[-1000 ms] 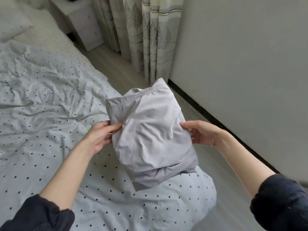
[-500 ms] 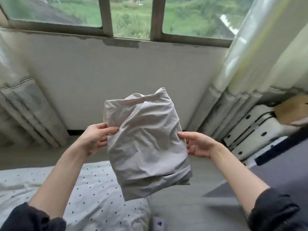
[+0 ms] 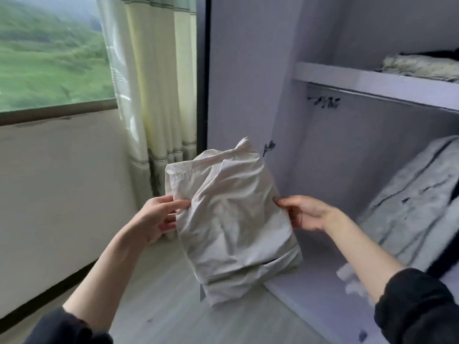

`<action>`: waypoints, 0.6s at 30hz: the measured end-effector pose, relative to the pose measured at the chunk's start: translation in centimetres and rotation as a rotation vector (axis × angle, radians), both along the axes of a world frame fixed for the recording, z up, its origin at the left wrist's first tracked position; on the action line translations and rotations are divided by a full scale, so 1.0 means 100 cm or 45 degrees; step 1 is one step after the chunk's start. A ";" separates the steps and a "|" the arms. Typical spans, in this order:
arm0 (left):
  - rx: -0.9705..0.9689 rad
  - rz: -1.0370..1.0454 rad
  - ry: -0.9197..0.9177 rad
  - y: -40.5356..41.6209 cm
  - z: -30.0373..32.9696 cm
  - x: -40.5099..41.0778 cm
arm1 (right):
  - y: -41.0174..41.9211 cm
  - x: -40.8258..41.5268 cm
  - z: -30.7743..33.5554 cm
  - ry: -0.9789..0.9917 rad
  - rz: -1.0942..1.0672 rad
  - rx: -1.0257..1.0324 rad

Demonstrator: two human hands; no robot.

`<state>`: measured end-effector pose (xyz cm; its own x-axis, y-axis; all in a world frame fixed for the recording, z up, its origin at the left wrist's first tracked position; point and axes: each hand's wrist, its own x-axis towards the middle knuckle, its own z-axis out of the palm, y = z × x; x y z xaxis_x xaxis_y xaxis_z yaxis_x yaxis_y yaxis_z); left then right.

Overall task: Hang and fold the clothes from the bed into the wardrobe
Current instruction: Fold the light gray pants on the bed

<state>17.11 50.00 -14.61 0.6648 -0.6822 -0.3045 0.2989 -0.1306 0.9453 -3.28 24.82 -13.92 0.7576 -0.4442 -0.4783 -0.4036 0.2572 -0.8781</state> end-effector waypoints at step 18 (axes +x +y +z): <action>-0.366 -0.666 -0.457 -0.312 0.229 -0.104 | -0.154 -0.200 0.181 -0.567 -0.667 -0.302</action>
<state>6.73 18.84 8.24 0.2526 -0.9609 0.1133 -0.0722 0.0981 0.9926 -23.31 9.47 4.15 0.5172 -0.8556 -0.0200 0.1291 0.1011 -0.9865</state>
